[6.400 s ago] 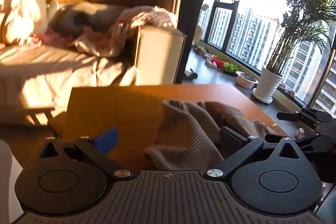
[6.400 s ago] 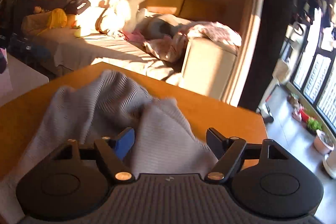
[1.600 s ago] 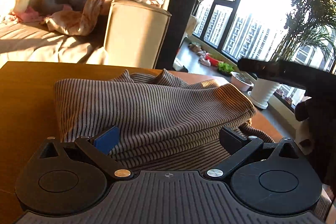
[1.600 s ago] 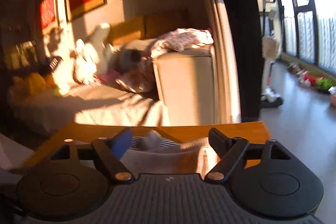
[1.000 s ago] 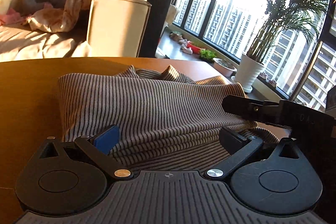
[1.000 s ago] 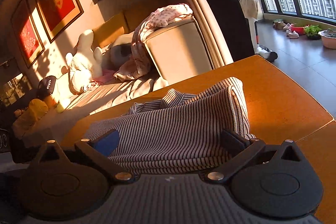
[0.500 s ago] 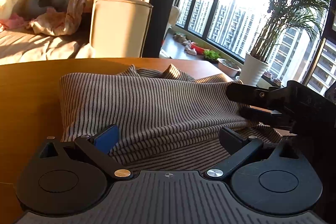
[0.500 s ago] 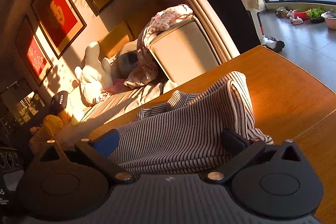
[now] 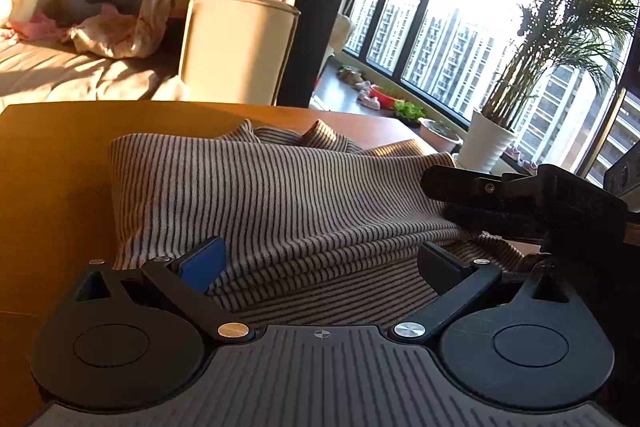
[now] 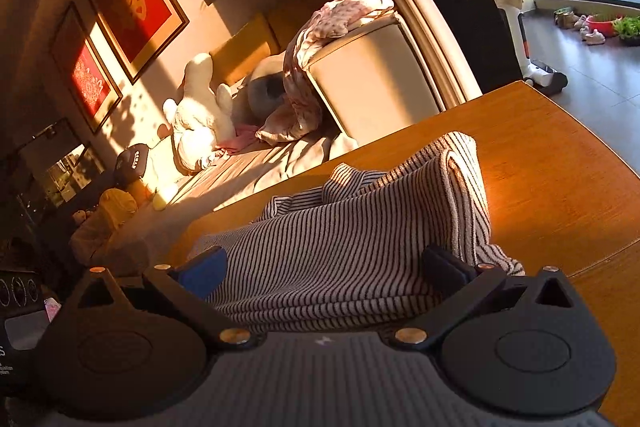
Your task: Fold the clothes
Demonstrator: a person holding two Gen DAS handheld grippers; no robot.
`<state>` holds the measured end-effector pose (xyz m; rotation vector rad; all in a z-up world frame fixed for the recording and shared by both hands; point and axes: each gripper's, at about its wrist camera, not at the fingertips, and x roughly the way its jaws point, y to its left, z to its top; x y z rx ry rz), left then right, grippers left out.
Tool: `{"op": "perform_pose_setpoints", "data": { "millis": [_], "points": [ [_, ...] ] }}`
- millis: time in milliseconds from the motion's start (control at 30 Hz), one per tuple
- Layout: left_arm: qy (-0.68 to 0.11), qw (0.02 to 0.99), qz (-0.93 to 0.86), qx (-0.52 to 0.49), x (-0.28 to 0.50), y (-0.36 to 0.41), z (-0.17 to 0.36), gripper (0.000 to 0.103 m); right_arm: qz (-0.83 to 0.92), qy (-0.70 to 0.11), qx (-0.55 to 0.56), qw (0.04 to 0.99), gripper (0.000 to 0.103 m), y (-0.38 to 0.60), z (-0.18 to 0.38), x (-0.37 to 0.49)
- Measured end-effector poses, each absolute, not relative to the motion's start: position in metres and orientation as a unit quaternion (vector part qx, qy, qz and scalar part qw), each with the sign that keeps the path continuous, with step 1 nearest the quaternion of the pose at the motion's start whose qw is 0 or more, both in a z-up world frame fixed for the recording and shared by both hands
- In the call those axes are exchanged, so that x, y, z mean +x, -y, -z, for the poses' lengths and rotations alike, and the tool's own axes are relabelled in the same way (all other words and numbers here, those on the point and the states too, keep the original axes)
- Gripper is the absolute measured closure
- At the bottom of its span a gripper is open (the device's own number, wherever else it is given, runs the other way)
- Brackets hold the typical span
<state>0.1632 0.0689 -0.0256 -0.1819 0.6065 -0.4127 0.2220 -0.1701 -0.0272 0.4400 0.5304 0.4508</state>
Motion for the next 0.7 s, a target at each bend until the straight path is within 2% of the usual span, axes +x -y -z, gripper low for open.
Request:
{"op": "perform_pose_setpoints", "data": {
  "millis": [700],
  "points": [
    [-0.301,0.928,0.205,-0.082,0.1648,-0.0681,0.0252,0.0,-0.217,-0.266,0.208,0.916,0.0,0.1648,0.0259,0.2207]
  ]
}}
